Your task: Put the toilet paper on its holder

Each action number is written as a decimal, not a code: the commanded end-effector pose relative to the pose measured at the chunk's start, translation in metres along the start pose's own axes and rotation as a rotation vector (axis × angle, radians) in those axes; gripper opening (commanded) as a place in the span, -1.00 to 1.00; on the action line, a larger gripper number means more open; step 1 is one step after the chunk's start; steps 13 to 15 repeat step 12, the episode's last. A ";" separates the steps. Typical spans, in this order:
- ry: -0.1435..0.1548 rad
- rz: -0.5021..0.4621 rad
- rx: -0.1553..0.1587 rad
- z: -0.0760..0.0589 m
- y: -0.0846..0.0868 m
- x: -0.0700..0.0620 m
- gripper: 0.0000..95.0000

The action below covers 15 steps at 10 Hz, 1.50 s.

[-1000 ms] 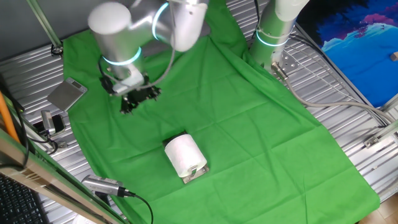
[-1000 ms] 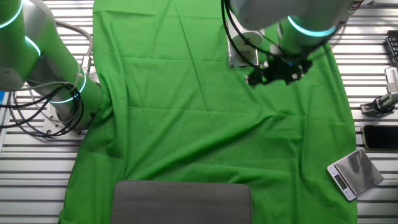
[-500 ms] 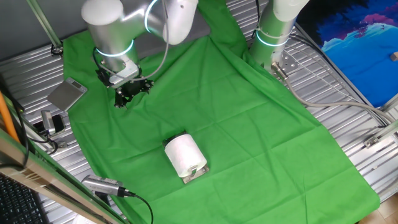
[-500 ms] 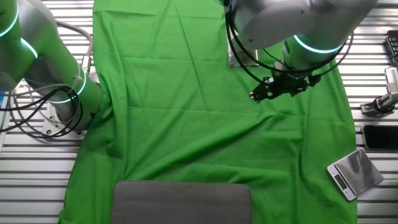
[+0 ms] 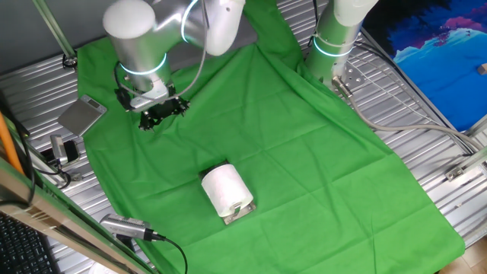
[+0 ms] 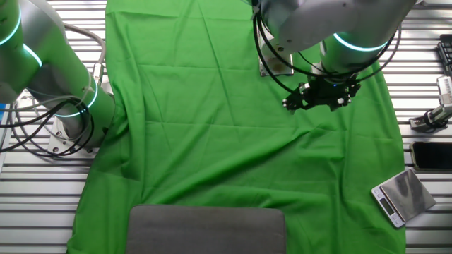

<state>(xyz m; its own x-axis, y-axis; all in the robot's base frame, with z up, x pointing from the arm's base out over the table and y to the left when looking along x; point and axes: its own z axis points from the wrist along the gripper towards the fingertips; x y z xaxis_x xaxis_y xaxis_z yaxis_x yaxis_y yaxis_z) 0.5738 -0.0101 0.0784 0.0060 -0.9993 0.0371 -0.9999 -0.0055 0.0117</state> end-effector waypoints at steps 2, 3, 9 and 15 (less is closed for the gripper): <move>-0.008 0.001 -0.006 0.003 -0.015 0.022 1.00; -0.014 -0.003 -0.002 0.004 -0.018 0.027 1.00; 0.005 0.057 0.011 0.009 -0.015 0.026 0.60; 0.007 0.061 0.011 0.010 -0.013 0.026 0.60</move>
